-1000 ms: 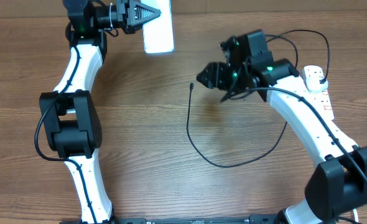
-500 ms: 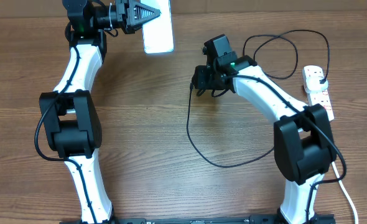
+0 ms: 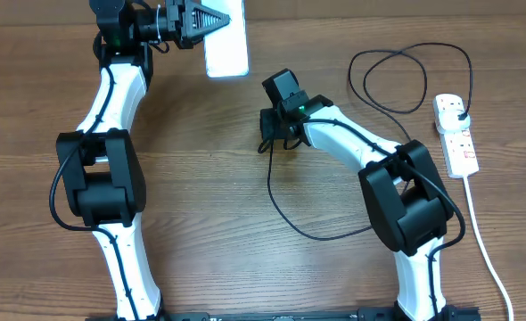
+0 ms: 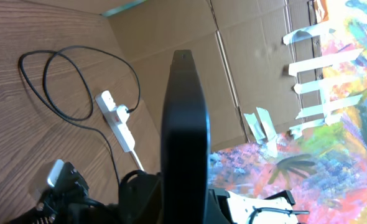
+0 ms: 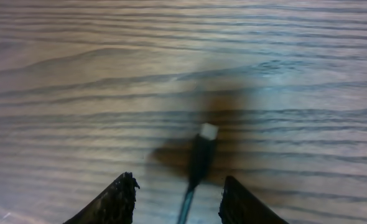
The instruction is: Plug charger to phone and switch on socket
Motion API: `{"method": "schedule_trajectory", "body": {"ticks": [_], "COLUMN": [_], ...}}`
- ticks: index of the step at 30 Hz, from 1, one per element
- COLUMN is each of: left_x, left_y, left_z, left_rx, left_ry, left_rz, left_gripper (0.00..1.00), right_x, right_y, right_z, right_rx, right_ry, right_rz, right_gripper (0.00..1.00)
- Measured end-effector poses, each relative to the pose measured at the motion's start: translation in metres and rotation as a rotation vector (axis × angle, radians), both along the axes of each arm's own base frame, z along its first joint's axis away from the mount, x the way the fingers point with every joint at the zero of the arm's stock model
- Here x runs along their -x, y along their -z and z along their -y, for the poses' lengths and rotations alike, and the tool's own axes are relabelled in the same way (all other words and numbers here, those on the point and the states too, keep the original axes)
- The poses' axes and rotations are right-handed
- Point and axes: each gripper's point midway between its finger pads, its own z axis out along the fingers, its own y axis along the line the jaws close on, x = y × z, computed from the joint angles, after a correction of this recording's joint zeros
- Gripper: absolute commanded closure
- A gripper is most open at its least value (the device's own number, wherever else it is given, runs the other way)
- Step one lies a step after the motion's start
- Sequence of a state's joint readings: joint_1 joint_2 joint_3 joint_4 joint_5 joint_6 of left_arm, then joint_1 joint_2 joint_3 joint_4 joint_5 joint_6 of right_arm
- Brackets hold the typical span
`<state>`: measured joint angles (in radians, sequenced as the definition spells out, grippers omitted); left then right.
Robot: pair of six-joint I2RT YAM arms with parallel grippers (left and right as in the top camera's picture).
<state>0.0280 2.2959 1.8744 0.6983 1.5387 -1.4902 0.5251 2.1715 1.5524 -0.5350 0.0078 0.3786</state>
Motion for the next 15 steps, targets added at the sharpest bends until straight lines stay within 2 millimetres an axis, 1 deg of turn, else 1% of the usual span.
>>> {"method": "schedule_trajectory", "body": {"ticks": [4,8,12,14,15], "left_x": [0.001,0.001,0.001,0.001,0.001], "left_y": [0.0,0.0,0.0,0.0,0.0], "left_z": [0.0,0.0,0.0,0.0,0.0], "left_rx": [-0.001,-0.001,-0.001,-0.002,-0.002], "left_ry": [0.003,0.003,0.004,0.006,0.006], "left_rz": [0.0,0.0,0.001,0.0,0.0], "left_gripper": [0.96,0.96,0.96,0.96,0.96], "right_x": [-0.001,-0.005,-0.004,0.0,0.0], "right_y": [0.008,0.012,0.014,0.015,0.015], "right_z": [0.004,0.003,0.005,0.007,0.007], "right_rx": [0.015,0.01,0.016,0.025,0.025], "right_ry": [0.029,0.044,0.059,0.065,0.067], "right_rz": [-0.01,0.0,-0.009,-0.03,-0.033], "right_gripper": [0.57,0.8,0.89,0.89,0.85]}}
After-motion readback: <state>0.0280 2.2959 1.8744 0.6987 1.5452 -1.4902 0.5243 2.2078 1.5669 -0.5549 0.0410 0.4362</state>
